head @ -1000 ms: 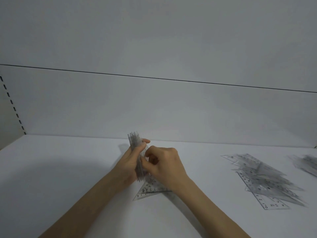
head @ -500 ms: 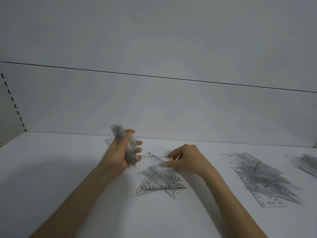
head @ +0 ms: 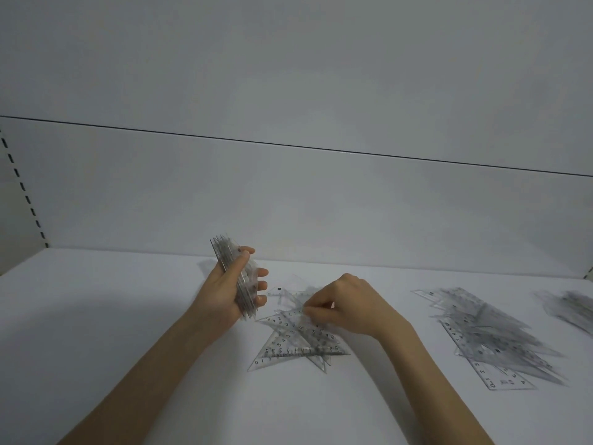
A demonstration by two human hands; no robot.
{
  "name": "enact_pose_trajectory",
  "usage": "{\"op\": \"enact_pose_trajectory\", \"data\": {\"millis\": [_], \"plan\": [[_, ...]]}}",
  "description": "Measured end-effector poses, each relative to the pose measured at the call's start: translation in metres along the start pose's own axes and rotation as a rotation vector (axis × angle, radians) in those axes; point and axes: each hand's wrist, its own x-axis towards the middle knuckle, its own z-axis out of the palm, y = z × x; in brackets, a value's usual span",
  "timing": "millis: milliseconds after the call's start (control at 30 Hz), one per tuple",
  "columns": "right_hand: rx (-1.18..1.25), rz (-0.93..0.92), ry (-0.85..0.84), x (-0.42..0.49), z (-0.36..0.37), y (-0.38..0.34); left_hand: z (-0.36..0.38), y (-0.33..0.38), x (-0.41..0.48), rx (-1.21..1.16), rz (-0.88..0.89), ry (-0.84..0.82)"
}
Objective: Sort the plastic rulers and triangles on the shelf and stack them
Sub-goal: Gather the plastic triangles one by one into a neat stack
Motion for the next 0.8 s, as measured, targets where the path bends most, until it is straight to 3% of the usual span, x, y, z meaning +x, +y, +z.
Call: {"op": "enact_pose_trajectory", "data": {"millis": [133, 267, 367, 533, 633, 800], "plan": [[-0.015, 0.047, 0.312, 0.001, 0.0, 0.002, 0.0, -0.001, 0.0, 0.005, -0.003, 0.012], [0.519, 0.049, 0.652, 0.001, -0.008, -0.003, 0.003, 0.001, -0.001, -0.046, -0.084, 0.01], [0.648, -0.119, 0.771, -0.002, -0.012, -0.013, 0.005, 0.003, -0.007, -0.108, -0.233, -0.088], [0.91, -0.186, 0.561, 0.001, -0.004, -0.027, 0.01, 0.001, -0.018, -0.058, -0.337, -0.262], [0.83, -0.199, 0.422, 0.003, -0.001, -0.027, 0.011, 0.002, -0.019, -0.028, -0.346, -0.301], [0.617, -0.253, 0.343, 0.008, 0.005, -0.018, 0.008, 0.003, -0.023, 0.008, -0.32, -0.367]]}}
